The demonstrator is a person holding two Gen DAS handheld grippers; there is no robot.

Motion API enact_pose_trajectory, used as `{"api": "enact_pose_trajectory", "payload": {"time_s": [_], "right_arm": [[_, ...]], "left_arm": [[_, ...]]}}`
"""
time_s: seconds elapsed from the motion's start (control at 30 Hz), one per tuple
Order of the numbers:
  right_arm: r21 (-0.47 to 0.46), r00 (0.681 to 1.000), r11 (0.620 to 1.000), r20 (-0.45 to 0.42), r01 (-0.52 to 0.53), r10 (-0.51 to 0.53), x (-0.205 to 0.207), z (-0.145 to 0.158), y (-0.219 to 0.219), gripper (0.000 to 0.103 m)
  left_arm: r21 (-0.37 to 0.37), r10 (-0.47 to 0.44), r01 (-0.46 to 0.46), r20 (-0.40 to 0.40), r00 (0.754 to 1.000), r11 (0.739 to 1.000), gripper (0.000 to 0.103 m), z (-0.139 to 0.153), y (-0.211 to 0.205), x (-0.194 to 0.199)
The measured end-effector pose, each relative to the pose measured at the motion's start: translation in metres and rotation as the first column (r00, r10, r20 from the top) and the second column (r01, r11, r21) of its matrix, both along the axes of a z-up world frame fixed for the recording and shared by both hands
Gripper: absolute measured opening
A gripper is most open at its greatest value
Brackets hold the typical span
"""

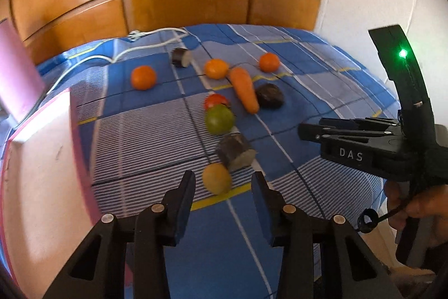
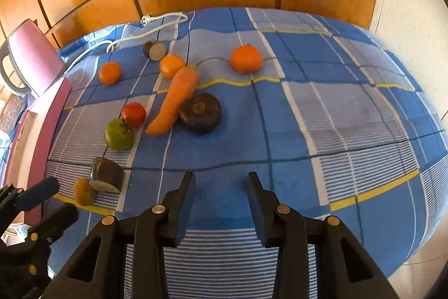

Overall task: Organize fruits
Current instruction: 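Grasp the small yellow ball with the left tool while the right tool grasps the dark brown chunk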

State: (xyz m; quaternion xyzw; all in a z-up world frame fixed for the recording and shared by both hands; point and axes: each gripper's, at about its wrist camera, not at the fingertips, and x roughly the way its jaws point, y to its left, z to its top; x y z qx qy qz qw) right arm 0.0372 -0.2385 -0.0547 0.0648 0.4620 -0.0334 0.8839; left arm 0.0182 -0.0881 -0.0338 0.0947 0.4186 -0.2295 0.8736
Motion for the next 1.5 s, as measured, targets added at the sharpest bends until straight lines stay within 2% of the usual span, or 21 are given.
{"api": "enact_pose_trajectory", "payload": {"time_s": [0.07, 0.17, 0.23, 0.3, 0.4, 0.47, 0.5, 0.57, 0.63, 0.67, 0.7, 0.73, 0.77, 0.87, 1.0, 1.2, 1.33, 1.4, 1.43, 1.5], "right_arm": [[0.004, 1.000, 1.000, -0.005, -0.005, 0.005, 0.000, -0.003, 0.000, 0.038], [0.013, 1.000, 1.000, 0.003, -0.012, 0.012, 0.000, -0.005, -0.001, 0.038], [0.013, 1.000, 1.000, 0.004, -0.016, 0.016, 0.000, -0.006, -0.001, 0.038], [0.009, 1.000, 1.000, 0.010, -0.025, 0.025, 0.000, -0.007, 0.001, 0.041], [0.015, 0.999, 0.999, 0.015, -0.052, 0.052, 0.000, -0.008, 0.005, 0.058], [0.034, 0.996, 0.996, 0.032, -0.081, 0.080, 0.001, -0.009, 0.009, 0.082], [0.017, 0.994, 0.994, 0.031, -0.108, 0.107, 0.002, -0.011, 0.015, 0.085], [-0.071, 0.991, 0.989, 0.013, -0.129, 0.130, 0.001, -0.012, 0.029, 0.086], [-0.042, 0.993, 0.992, 0.024, -0.116, 0.117, -0.001, -0.009, 0.029, 0.082], [-0.022, 0.993, 0.994, 0.041, -0.110, 0.110, -0.003, -0.007, 0.028, 0.070], [-0.009, 0.993, 0.994, 0.051, -0.108, 0.109, -0.004, -0.006, 0.028, 0.063], [0.011, 0.992, 0.993, 0.058, -0.115, 0.114, -0.006, -0.005, 0.029, 0.050], [0.029, 0.990, 0.992, 0.060, -0.126, 0.124, -0.005, -0.002, 0.029, 0.042], [0.073, 0.985, 0.986, 0.101, -0.147, 0.139, -0.005, 0.010, 0.031, 0.041], [0.110, 0.969, 0.968, 0.136, -0.224, 0.209, -0.005, 0.020, 0.050, 0.041], [0.146, 0.955, 0.947, 0.124, -0.286, 0.269, 0.003, 0.018, 0.074, 0.041], [0.125, 0.951, 0.945, 0.098, -0.303, 0.292, 0.009, 0.012, 0.088, 0.043], [0.099, 0.955, 0.952, 0.084, -0.291, 0.283, 0.012, 0.008, 0.091, 0.040], [0.097, 0.959, 0.955, 0.080, -0.279, 0.272, 0.013, 0.007, 0.089, 0.031], [0.091, 0.960, 0.957, 0.078, -0.276, 0.269, 0.012, 0.006, 0.087, 0.032]], "left_arm": [[0.018, 0.000, 0.000, -0.010, 1.000, 1.000, 0.042, -0.008, -0.005, 0.005], [0.003, 0.008, -0.008, -0.056, 0.998, 1.000, 0.042, -0.018, -0.004, 0.015], [-0.009, 0.029, -0.030, -0.068, 0.997, 1.000, 0.031, -0.023, 0.000, 0.019], [-0.018, 0.043, -0.044, -0.056, 0.998, 0.999, 0.026, -0.024, 0.003, 0.022], [-0.050, 0.069, -0.072, -0.058, 0.996, 0.996, 0.026, -0.024, 0.008, 0.021], [-0.049, 0.088, -0.091, -0.052, 0.995, 0.995, 0.026, -0.024, 0.011, 0.019], [-0.047, 0.100, -0.102, -0.048, 0.994, 0.994, 0.026, -0.024, 0.012, 0.017], [-0.038, 0.119, -0.121, -0.038, 0.992, 0.992, 0.026, -0.022, 0.015, 0.016], [-0.035, 0.144, -0.145, -0.030, 0.989, 0.989, 0.026, -0.021, 0.021, 0.017], [-0.037, 0.154, -0.155, -0.030, 0.988, 0.987, 0.026, -0.020, 0.022, 0.017], [-0.040, 0.163, -0.164, -0.028, 0.986, 0.986, 0.026, -0.019, 0.025, 0.017], [-0.044, 0.170, -0.171, -0.022, 0.985, 0.984, 0.026, -0.016, 0.027, 0.016], [-0.044, 0.173, -0.173, -0.015, 0.985, 0.984, 0.026, -0.015, 0.028, 0.015], [-0.057, 0.185, -0.183, 0.028, 0.982, 0.981, 0.026, -0.005, 0.032, 0.009], [-0.086, 0.232, -0.227, 0.051, 0.971, 0.970, 0.026, 0.008, 0.044, 0.007], [-0.119, 0.290, -0.282, 0.059, 0.955, 0.952, 0.026, 0.022, 0.061, 0.004], [-0.136, 0.317, -0.306, 0.061, 0.947, 0.942, 0.026, 0.027, 0.071, 0.001], [-0.141, 0.329, -0.318, 0.063, 0.942, 0.937, 0.026, 0.028, 0.076, -0.001], [-0.145, 0.338, -0.326, 0.063, 0.939, 0.934, 0.026, 0.029, 0.079, -0.002], [-0.152, 0.354, -0.342, 0.061, 0.933, 0.927, 0.026, 0.030, 0.085, -0.002]]}}
